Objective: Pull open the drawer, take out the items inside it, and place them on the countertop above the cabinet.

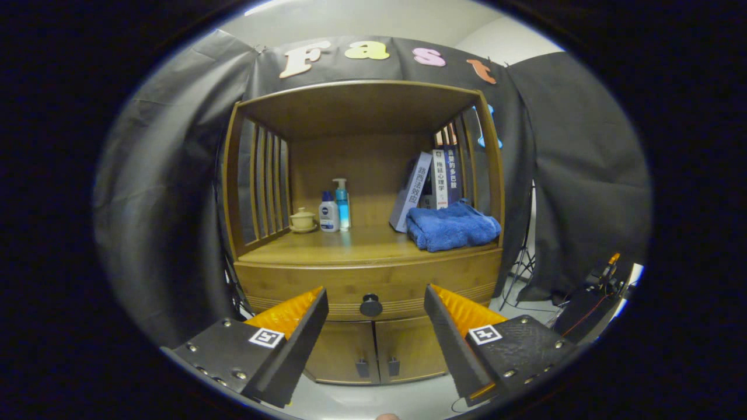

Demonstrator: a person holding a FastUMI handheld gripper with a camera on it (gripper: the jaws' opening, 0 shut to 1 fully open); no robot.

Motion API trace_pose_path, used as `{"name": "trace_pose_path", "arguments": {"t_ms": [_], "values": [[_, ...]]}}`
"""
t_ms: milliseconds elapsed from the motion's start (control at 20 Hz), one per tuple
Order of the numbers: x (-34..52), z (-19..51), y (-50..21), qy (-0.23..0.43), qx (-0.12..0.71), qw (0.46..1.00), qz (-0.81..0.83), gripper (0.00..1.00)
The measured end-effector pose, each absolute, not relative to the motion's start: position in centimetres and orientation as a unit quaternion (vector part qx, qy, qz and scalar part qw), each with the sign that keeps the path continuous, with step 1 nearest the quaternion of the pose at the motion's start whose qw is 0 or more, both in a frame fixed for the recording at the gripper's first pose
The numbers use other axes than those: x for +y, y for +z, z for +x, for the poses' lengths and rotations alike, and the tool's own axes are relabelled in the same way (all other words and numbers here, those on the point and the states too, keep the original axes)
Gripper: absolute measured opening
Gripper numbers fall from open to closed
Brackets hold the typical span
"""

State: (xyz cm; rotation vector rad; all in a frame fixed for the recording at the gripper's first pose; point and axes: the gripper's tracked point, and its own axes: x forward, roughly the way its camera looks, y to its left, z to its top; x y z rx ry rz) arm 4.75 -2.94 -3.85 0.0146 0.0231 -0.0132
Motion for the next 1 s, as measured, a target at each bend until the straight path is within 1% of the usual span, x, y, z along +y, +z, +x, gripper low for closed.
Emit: {"name": "trace_pose_path", "arguments": {"t_ms": [350,600,700,800,1000], "values": [[-3.0,12.4,-8.0,-0.009,0.031,0.999,0.016,0.99],[-3.1,16.8,-11.4,-0.006,0.051,0.998,-0.023,0.99],[-2.7,18.0,-13.4,0.004,0.073,0.997,-0.026,0.99],[-1.6,19.2,-14.4,0.021,0.077,0.997,-0.018,0.99],[-1.5,19.2,-14.2,0.004,0.056,0.998,-0.007,0.43]]}}
